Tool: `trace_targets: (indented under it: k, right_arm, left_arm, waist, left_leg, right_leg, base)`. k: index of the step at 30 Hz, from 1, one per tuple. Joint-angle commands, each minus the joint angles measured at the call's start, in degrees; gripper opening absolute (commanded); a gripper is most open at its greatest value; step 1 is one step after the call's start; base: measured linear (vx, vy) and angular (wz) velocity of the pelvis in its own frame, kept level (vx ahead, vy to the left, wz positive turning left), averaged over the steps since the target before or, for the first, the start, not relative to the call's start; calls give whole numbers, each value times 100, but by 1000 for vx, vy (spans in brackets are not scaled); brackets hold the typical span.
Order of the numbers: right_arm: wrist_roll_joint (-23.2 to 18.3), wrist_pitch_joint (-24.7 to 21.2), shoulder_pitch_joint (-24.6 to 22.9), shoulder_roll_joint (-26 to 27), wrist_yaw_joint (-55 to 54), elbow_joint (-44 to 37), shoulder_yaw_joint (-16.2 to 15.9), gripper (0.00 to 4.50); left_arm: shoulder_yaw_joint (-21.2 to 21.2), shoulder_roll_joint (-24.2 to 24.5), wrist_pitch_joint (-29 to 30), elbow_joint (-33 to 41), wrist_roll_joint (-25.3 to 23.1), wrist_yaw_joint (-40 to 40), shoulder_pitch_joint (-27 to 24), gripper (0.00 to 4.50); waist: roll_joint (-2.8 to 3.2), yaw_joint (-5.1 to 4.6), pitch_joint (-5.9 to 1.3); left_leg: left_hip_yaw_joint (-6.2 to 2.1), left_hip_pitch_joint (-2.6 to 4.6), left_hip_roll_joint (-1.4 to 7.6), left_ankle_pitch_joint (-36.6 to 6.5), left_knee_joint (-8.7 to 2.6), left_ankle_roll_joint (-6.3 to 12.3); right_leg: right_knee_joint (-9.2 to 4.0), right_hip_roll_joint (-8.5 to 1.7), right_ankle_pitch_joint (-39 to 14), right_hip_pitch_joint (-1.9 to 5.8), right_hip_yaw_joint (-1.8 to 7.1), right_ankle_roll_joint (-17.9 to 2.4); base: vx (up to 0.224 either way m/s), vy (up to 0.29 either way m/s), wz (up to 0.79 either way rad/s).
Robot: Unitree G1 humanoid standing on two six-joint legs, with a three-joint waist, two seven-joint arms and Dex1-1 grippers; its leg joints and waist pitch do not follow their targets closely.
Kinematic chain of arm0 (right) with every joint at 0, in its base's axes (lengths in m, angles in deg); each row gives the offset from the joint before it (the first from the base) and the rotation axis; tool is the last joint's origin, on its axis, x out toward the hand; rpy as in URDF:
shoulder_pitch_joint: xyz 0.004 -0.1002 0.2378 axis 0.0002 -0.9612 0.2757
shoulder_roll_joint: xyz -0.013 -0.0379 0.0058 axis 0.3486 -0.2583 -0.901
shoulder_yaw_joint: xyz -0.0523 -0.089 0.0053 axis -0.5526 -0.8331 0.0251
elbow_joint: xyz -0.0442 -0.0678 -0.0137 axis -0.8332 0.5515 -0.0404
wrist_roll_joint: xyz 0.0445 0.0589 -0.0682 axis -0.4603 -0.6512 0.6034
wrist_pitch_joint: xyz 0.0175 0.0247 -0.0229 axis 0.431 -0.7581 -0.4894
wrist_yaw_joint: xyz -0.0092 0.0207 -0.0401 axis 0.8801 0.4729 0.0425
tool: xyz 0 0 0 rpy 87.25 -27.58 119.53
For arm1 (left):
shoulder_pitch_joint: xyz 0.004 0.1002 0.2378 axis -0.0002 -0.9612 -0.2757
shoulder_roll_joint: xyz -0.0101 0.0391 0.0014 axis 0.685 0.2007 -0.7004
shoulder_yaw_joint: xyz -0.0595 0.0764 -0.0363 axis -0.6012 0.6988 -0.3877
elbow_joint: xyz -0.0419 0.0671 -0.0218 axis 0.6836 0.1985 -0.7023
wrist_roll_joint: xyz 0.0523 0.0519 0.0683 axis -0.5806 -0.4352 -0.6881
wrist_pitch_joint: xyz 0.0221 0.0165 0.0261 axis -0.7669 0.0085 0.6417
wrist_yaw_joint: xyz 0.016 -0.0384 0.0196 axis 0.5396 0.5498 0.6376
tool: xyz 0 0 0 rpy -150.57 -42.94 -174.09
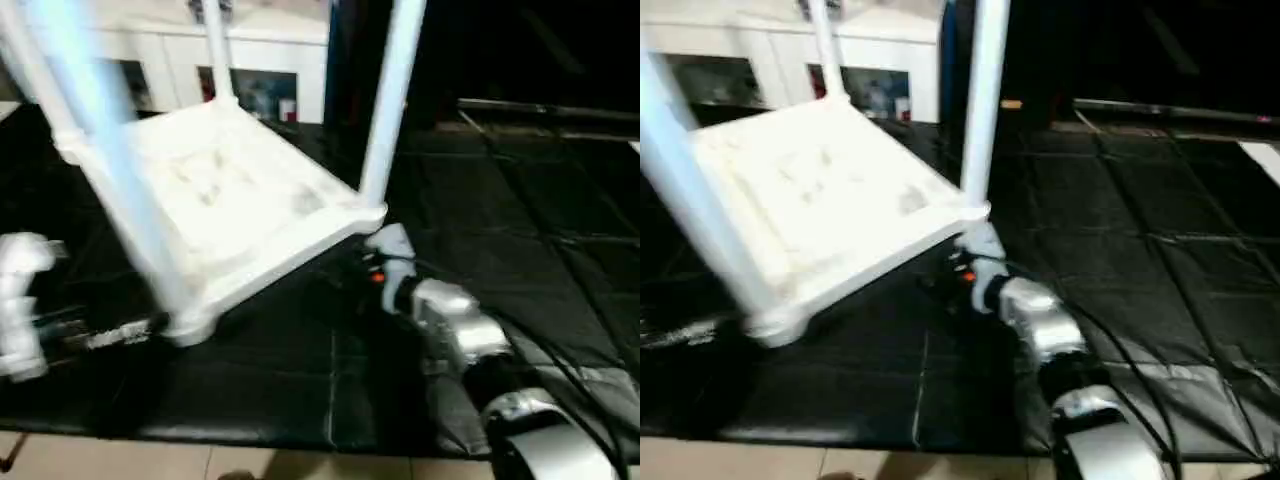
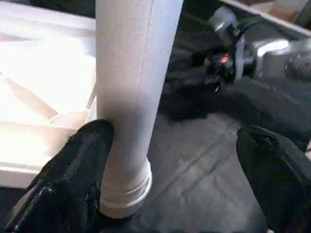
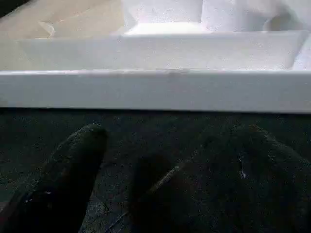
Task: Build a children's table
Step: Rotate table base
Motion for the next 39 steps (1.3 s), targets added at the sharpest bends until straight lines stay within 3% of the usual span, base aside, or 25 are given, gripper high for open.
trace_targets:
  k: [1, 4, 7, 9, 10, 15, 16, 23, 25, 26, 28, 29, 30, 31, 33, 35, 39]
  right_arm:
    - [143, 72, 132, 53, -303, 191, -4, 450]
    - [360, 197, 301, 219, -774, 615, -30, 450]
    - [384, 226, 416, 314, -924, 791, -2, 450]
    - [402, 250, 494, 367, -986, 883, -1, 450]
    - [408, 267, 513, 375, -1001, 916, -2, 450]
    - [409, 390, 619, 424, -900, 1023, -14, 450]
    - [409, 397, 620, 425, -893, 1027, -13, 450]
    - [437, 687, 676, 461, -731, 1210, 23, 450]
    - [432, 706, 691, 441, -713, 1228, 32, 450]
    - [420, 745, 698, 401, -651, 1227, 54, 450]
    - [420, 745, 698, 401, -651, 1227, 54, 450]
    - [402, 795, 671, 329, -540, 1208, 89, 450]
    - [403, 816, 662, 304, -509, 1216, 101, 450]
    - [413, 835, 647, 275, -483, 1221, 100, 450]
    - [416, 877, 612, 208, -406, 1220, 114, 450]
    - [404, 912, 582, 144, -327, 1209, 134, 450]
    - [423, 953, 546, 40, -197, 1221, 169, 450]
  left_arm:
    - [321, -95, -82, -55, -75, -193, 224, 448]
    - [820, -448, -91, -38, -135, -392, 587, 448]
    - [1142, -698, -21, 48, -98, -423, 797, 448]
    - [1398, -915, -33, 74, -140, -479, 979, 448]
    - [1449, -957, -38, 72, -154, -500, 1017, 448]
    - [1921, -1450, -132, -97, -237, -696, 1451, 448]
    - [1944, -1469, -138, -106, -241, -701, 1470, 448]
    - [2593, -1985, -285, -459, -394, -710, 2024, 448]
    - [2691, -2133, -345, -583, -444, -748, 2159, 448]
    - [2797, -2316, -399, -708, -480, -781, 2310, 448]
    - [2797, -2316, -399, -708, -480, -781, 2310, 448]
    - [2882, -2508, -421, -791, -448, -801, 2426, 448]
    - [2901, -2566, -431, -816, -430, -810, 2454, 448]
    - [2904, -2617, -427, -823, -401, -819, 2466, 448]
    - [2900, -2706, -400, -819, -332, -838, 2479, 448]
    - [2920, -2782, -392, -815, -303, -837, 2489, 448]
    - [2982, -2831, -466, -850, -370, -816, 2498, 448]
  waist:
    - [226, -34, -352]
    - [214, -28, -361]
    - [191, -49, -363]
    - [102, -52, -374]
    - [136, -47, -368]
    - [118, -93, -387]
    - [138, -95, -395]
    - [122, -150, -420]
    - [133, -162, -416]
    - [169, -146, -426]
    - [137, -142, -435]
    - [162, -153, -429]
    - [132, -158, -431]
    - [153, -150, -431]
    - [131, -205, -422]
    - [120, -191, -428]
    - [149, -166, -417]
  left_leg:
    - [-84, 121, 185, -2256, -459, -267]
    - [-95, 139, 192, -2307, -454, -330]
    - [-107, 88, 184, -2300, -454, -308]
    - [-76, 129, 183, -2230, -430, -281]
    - [-91, 86, 180, -2163, -436, -269]
    - [-80, 42, 162, -1940, -422, -222]
    - [-82, 49, 165, -1916, -419, -220]
    - [-74, 19, 159, -1719, -394, -156]
    - [-63, 16, 150, -1697, -389, -136]
    - [-70, 18, 157, -1653, -384, -134]
    - [-65, 20, 165, -1647, -380, -119]
    - [-65, -4, 161, -1670, -380, -101]
    - [-56, 2, 159, -1670, -369, -68]
    - [-66, -9, 156, -1646, -368, -61]
    - [-69, -54, 140, -1606, -366, 9]
    - [-45, -5, 133, -1480, -334, 66]
    - [-51, -2, 151, -1512, -346, 98]
  right_leg:
    - [-450, -430, -2161, 204, 397, -1006]
    - [-459, -442, -2223, 195, 395, -978]
    - [-439, -445, -2247, 232, 398, -912]
    - [-463, -443, -2295, 199, 411, -890]
    - [-436, -454, -2289, 223, 413, -887]
    - [-431, -438, -2194, 253, 409, -803]
    - [-422, -437, -2147, 252, 407, -814]
    - [-389, -433, -1787, 290, 398, -976]
    - [-405, -412, -1765, 284, 394, -977]
    - [-379, -427, -1643, 293, 398, -1043]
    - [-379, -436, -1574, 301, 397, -1083]
    - [-382, -439, -1596, 316, 394, -1102]
    - [-405, -448, -1653, 320, 395, -1104]
    - [-399, -454, -1656, 329, 392, -1113]
    - [-421, -438, -1847, 353, 375, -1022]
    - [-437, -435, -1898, 321, 390, -1015]
    - [-435, -414, -2009, 302, 374, -994]
  base:
    - [0, 0, 0]
    - [0, 0, 0]
    - [0, 0, 0]
    - [0, 0, 0]
    - [0, 0, 0]
    - [0, 0, 0]
    - [0, 0, 0]
    - [0, 0, 0]
    - [0, 0, 0]
    - [0, 0, 0]
    - [0, 0, 0]
    - [0, 0, 0]
    - [0, 0, 0]
    - [0, 0, 0]
    - [0, 0, 0]
    - [0, 0, 0]
    - [0, 0, 0]
